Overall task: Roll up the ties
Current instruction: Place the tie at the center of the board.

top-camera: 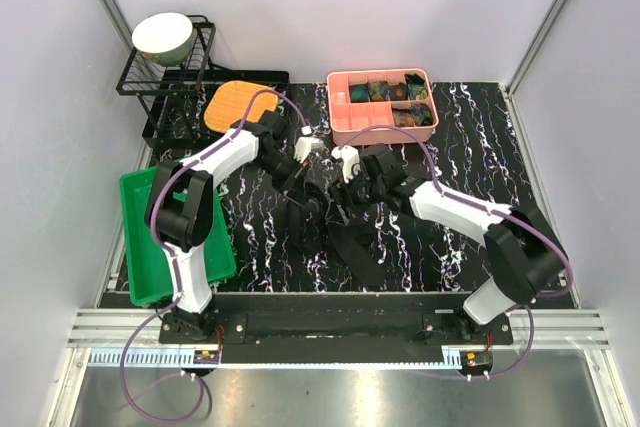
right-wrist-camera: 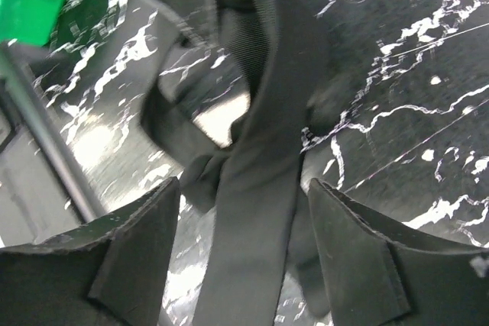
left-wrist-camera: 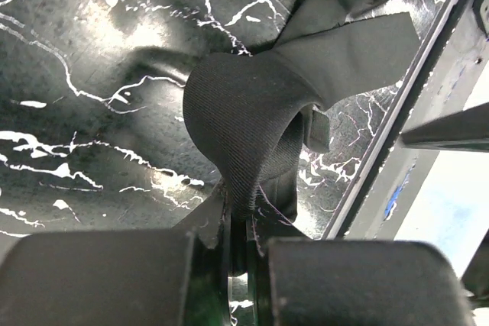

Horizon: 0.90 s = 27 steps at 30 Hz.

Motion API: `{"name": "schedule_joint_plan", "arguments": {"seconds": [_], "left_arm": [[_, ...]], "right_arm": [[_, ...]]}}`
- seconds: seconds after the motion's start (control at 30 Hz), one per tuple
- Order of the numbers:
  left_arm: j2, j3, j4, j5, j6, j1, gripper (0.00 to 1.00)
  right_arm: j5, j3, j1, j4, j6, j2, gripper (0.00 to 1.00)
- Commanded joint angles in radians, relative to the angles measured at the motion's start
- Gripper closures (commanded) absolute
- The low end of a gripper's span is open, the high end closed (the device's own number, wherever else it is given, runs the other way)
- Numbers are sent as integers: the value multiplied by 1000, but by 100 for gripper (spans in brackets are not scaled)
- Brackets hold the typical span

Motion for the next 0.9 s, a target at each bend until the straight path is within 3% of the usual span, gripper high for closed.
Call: {"name": "schedule_joint_plan", "arguments": {"seconds": [0.0, 0.2, 0.63, 0.87], "left_arm": [[8, 40, 19, 68, -24, 14, 100], [23, 45, 23, 76, -35, 20, 100], [26, 23, 34, 89, -44, 36, 100], [17, 16, 26, 95, -27, 50, 100]], "right_arm": [[75, 19, 10, 131, 69, 72, 29], [144, 34, 22, 163, 83, 153, 39], [146, 46, 33, 260, 147, 193, 31], [224, 77, 32, 197, 62, 241, 64]]}}
